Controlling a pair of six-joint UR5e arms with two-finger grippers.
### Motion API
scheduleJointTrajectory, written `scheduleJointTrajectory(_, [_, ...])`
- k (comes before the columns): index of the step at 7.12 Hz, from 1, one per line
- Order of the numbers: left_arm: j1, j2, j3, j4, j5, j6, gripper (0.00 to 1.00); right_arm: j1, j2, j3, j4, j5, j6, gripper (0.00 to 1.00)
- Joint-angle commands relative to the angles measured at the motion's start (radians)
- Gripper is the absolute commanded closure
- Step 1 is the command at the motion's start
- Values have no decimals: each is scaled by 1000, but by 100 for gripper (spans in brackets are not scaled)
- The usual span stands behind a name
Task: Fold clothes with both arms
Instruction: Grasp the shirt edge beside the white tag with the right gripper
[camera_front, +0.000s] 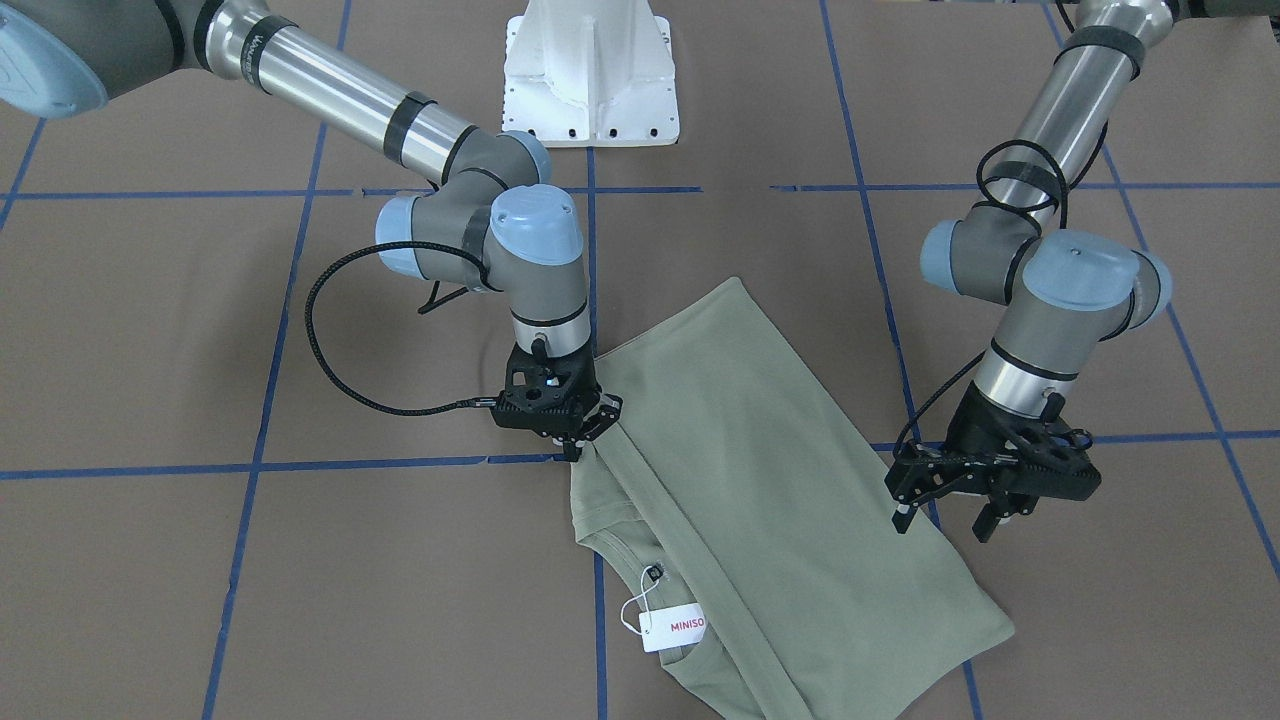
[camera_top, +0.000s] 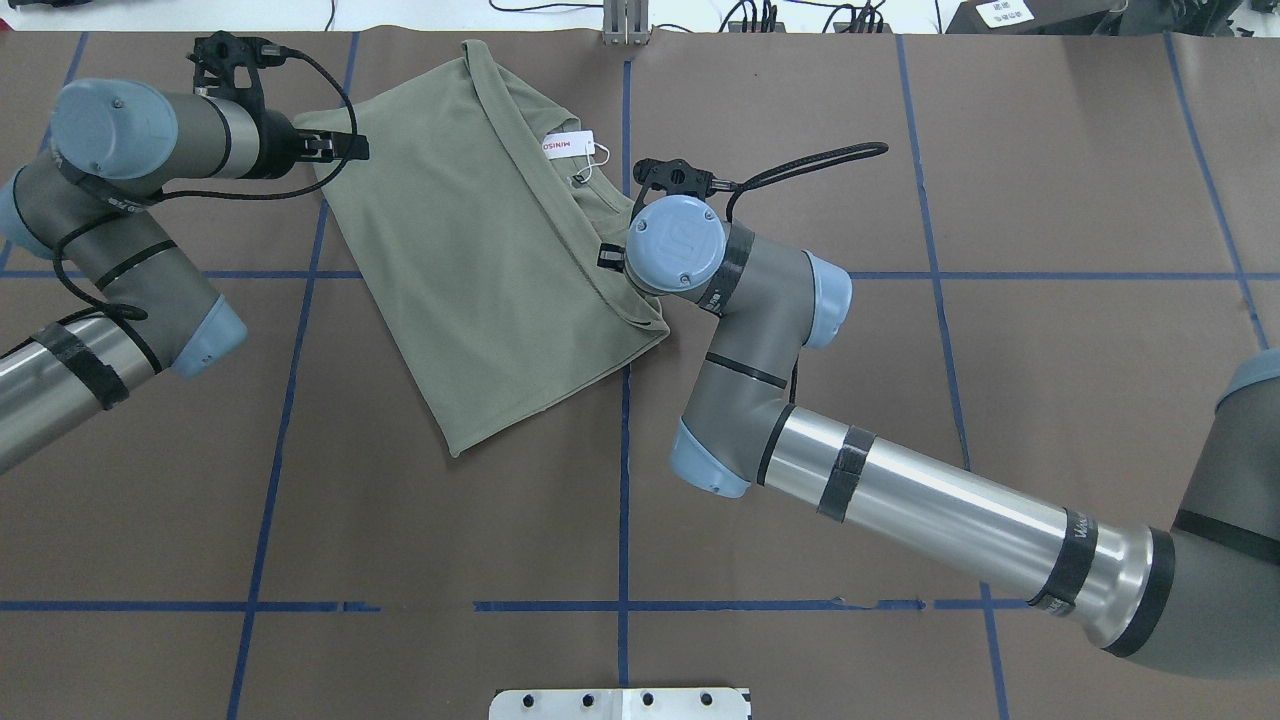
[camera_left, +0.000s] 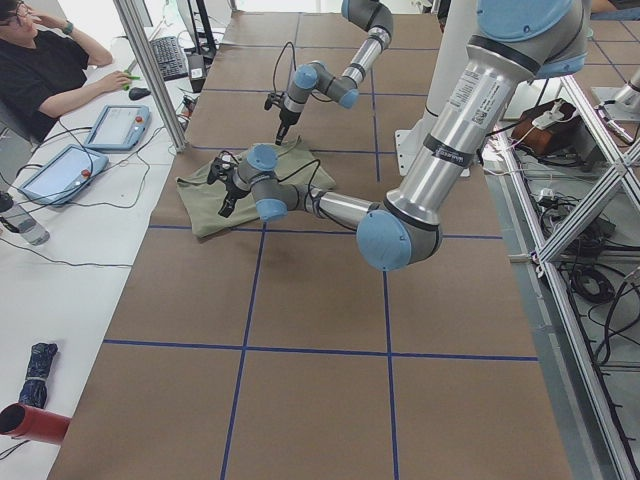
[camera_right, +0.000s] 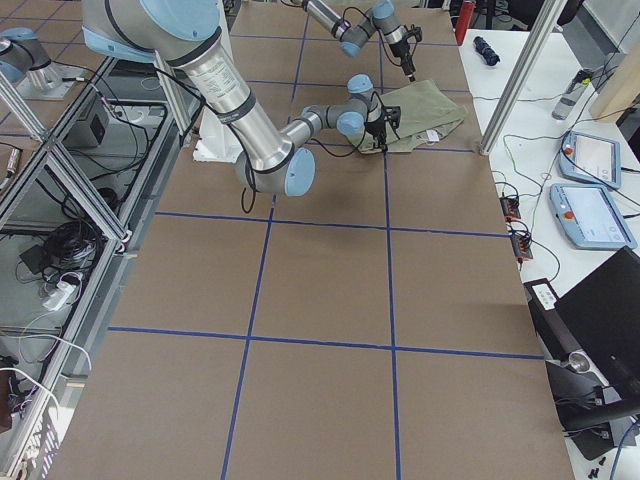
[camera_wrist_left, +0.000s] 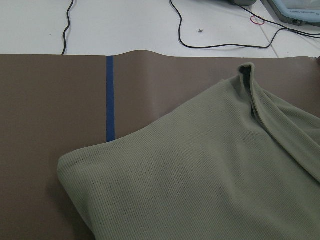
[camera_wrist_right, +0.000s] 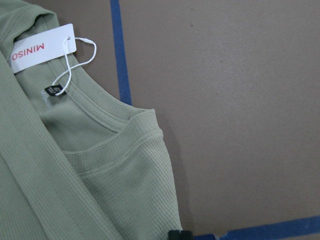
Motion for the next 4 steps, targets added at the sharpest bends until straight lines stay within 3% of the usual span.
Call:
scheduleJointTrajectory(1, [2,2,1,-8,0,0,0,0,-7,67,-78,10,0,100])
scheduleJointTrajectory(2, [6,21,-1,-45,1,-5,0,-2,-47,191,-177,10,0,100])
scheduleJointTrajectory(4, [8,22,-1,-56,0,-5,0,-78,-253,470,-210,-7,36,100])
